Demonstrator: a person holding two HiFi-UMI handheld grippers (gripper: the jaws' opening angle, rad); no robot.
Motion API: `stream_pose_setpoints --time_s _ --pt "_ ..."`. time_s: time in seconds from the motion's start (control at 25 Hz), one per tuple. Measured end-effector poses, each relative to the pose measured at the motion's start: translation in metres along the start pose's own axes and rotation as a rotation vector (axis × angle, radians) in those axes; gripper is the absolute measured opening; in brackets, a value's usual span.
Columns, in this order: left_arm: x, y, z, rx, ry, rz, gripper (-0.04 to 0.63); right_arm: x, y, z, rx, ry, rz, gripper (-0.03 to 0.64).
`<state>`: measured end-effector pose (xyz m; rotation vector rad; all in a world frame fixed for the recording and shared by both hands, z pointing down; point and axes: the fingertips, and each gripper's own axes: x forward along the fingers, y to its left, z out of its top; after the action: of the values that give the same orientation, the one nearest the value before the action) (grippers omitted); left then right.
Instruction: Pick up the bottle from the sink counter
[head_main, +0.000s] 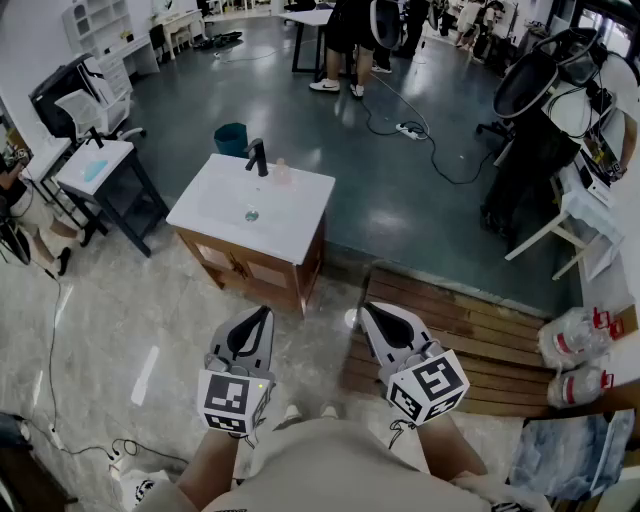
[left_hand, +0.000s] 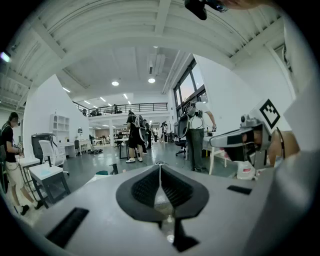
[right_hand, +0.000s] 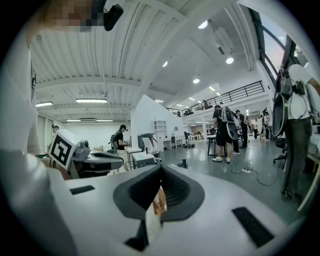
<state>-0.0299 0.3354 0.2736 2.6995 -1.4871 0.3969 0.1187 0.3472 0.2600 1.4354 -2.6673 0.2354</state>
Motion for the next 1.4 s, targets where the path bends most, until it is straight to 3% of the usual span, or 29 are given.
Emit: stream_pose_setpoints --time_s 0.32,0.48,0.84,1.4 --pt "-0.001 -0.012 -0.002 0.007 0.014 0.006 0.014 -0.009 -0.006 -0.005 0.004 -0.001 0.005 -0.003" --pt "-0.001 -0.018 -0.003 0.051 0.026 0.024 0.014 -0.013 -0.008 -0.007 0.003 -0.005 0.007 -0.003" --pt "0.002 -0.039 -0.016 0.041 0.049 0.024 0.014 -0.028 -0.015 -0.025 0.009 0.025 0.021 -0.003" --pt "0.011 -0.040 -0.005 0.046 -0.015 0.063 0.014 -0.021 -0.024 -0.025 -0.025 -0.008 0.036 -0.003"
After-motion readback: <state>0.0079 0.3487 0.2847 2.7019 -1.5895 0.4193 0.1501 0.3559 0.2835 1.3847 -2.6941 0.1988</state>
